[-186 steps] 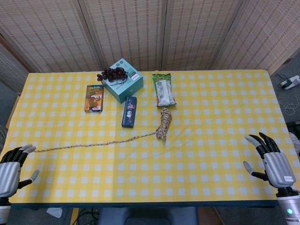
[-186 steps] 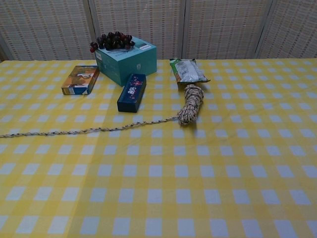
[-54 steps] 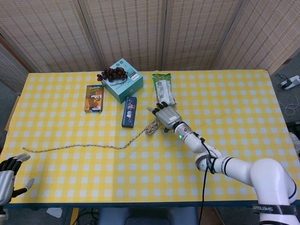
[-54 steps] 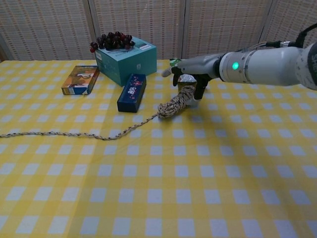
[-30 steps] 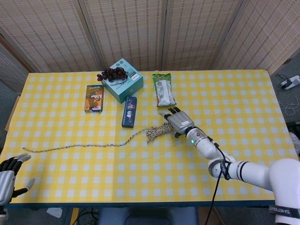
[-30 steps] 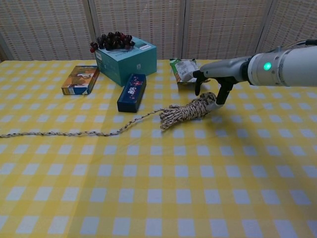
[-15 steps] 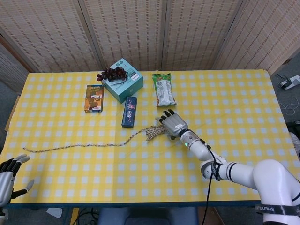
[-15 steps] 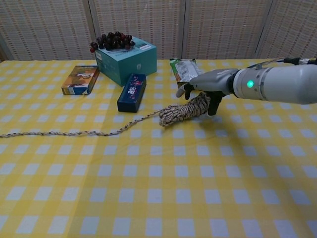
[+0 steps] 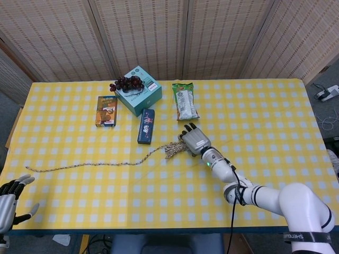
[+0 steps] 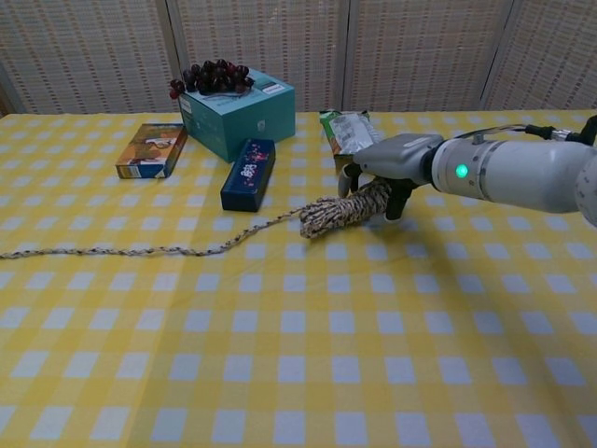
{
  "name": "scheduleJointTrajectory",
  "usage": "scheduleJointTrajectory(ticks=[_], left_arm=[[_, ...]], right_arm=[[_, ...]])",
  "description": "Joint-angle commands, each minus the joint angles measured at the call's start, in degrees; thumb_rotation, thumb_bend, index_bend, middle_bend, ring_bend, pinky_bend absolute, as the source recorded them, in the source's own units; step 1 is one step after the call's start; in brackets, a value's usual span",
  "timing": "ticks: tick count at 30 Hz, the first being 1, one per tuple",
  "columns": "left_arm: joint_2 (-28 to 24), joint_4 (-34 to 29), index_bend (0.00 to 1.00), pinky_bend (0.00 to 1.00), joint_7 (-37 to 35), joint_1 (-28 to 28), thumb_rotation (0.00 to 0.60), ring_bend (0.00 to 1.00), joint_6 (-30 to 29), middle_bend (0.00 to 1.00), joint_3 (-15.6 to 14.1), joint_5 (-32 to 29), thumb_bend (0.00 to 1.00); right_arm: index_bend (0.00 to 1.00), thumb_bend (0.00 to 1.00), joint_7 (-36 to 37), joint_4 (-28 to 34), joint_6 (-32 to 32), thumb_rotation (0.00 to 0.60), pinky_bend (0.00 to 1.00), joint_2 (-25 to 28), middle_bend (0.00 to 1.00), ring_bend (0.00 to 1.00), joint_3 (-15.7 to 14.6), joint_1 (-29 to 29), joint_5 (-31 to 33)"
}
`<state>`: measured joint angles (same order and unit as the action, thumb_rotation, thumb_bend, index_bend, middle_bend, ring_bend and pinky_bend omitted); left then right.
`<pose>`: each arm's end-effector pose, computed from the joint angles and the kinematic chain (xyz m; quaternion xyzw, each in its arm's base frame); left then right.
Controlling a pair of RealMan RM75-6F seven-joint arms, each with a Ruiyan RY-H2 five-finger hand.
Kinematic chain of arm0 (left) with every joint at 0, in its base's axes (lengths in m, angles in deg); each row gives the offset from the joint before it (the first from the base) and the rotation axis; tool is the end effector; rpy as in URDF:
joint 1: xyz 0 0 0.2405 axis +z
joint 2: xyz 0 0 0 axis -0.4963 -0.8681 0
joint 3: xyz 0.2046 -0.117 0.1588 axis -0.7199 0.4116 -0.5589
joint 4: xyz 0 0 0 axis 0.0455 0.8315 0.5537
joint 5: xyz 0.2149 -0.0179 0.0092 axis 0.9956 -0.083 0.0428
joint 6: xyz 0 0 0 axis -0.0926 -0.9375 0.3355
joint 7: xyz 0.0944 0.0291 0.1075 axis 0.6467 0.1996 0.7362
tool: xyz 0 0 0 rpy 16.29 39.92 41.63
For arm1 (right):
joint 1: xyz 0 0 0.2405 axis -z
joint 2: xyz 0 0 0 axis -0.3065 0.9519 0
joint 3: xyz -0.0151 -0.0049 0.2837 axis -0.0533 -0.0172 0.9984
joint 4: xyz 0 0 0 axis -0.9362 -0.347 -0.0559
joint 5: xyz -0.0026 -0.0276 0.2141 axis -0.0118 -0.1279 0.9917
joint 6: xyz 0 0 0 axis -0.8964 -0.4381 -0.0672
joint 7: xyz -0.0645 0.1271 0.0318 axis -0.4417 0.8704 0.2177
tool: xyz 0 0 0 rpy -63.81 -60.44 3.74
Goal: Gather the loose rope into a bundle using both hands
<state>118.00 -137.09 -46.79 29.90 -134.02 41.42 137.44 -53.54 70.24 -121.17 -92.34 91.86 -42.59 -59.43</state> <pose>-0.3443 0.1420 0.1641 -0.5714 -0.4458 -0.3495 0.5939 -0.1425 -0.4381 -0.0717 0.8352 -0.2985 0.2341 0.3982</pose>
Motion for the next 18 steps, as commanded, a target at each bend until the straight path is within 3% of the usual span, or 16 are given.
scheduleJointTrajectory(ticks=[1, 18], left_arm=[[0.0, 0.1, 0.26, 0.13, -0.1, 0.0, 0.6, 0.15, 0.0, 0.18, 0.0, 0.0, 0.28], [0.2, 0.6, 0.26, 0.13, -0.8, -0.2, 0.6, 0.15, 0.5, 0.18, 0.0, 0.1, 0.28]], right_arm=[[0.27, 0.32, -0.2, -0.9, -0.4, 0.6, 0.07, -0.9, 0.27, 0.08, 0.2, 0.2, -0.5], [0.39, 0.27, -1.7, -4.8, -3.1, 0.6, 0.1, -5.0, 0.34, 0.13, 2.4, 1.7, -1.3]])
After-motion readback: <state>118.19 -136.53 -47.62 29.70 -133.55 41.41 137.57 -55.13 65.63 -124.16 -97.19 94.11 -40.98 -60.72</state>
